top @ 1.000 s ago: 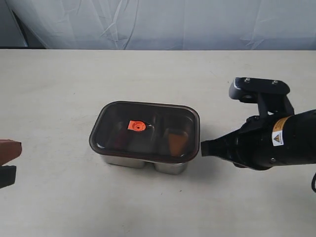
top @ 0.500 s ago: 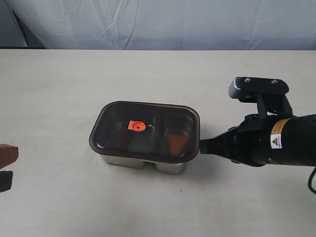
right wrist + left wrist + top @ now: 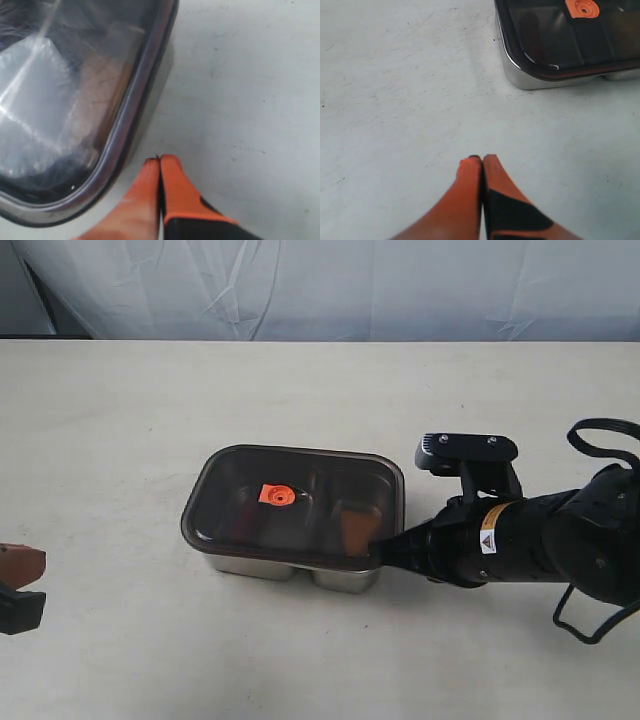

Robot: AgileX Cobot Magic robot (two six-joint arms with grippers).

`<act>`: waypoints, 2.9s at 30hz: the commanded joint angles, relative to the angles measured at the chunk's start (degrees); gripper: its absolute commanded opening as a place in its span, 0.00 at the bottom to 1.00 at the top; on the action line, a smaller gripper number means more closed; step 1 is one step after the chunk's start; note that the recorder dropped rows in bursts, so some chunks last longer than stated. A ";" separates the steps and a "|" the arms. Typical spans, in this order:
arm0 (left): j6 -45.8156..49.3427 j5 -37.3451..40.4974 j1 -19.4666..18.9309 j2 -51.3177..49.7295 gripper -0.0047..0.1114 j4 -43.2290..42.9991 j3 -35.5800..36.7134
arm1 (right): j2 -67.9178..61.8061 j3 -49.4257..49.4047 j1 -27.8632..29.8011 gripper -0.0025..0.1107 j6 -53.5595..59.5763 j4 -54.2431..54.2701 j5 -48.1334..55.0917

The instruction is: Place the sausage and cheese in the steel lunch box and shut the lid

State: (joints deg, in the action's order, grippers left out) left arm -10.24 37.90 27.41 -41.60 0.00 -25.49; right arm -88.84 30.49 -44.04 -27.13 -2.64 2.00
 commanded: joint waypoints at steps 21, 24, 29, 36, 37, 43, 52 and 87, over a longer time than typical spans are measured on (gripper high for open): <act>-0.23 -1.01 0.18 -0.10 0.04 0.42 0.29 | -0.25 0.63 0.01 0.01 -0.04 1.95 -1.67; -0.23 -1.01 0.18 -0.10 0.04 0.42 0.29 | -0.25 0.63 0.01 0.01 -0.04 1.95 -1.67; -0.23 -1.01 0.18 -0.10 0.04 0.42 0.29 | -0.12 0.63 0.01 0.01 -0.04 1.82 -2.00; -0.23 -1.48 0.18 -0.10 0.04 0.42 0.29 | -0.05 0.63 0.01 0.01 0.20 1.71 -2.00; -0.23 -1.48 0.18 -0.10 0.04 0.53 0.29 | -0.05 0.63 -0.11 0.01 0.30 1.71 -2.00; -0.23 -1.60 0.18 -0.10 0.04 0.53 0.29 | -0.05 0.63 -0.11 0.01 0.53 1.00 -1.61; -0.23 -1.82 0.18 -0.10 0.04 0.53 0.29 | -0.05 0.63 -0.11 0.01 0.52 -0.64 -2.00; -0.19 -3.61 0.18 0.25 0.04 12.50 0.29 | 40.32 0.02 5.76 0.01 4.39 1.19 25.33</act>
State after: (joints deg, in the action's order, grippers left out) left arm -10.24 35.05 27.41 -41.60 13.36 -25.49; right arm -55.21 30.91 -43.97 -24.19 3.98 30.00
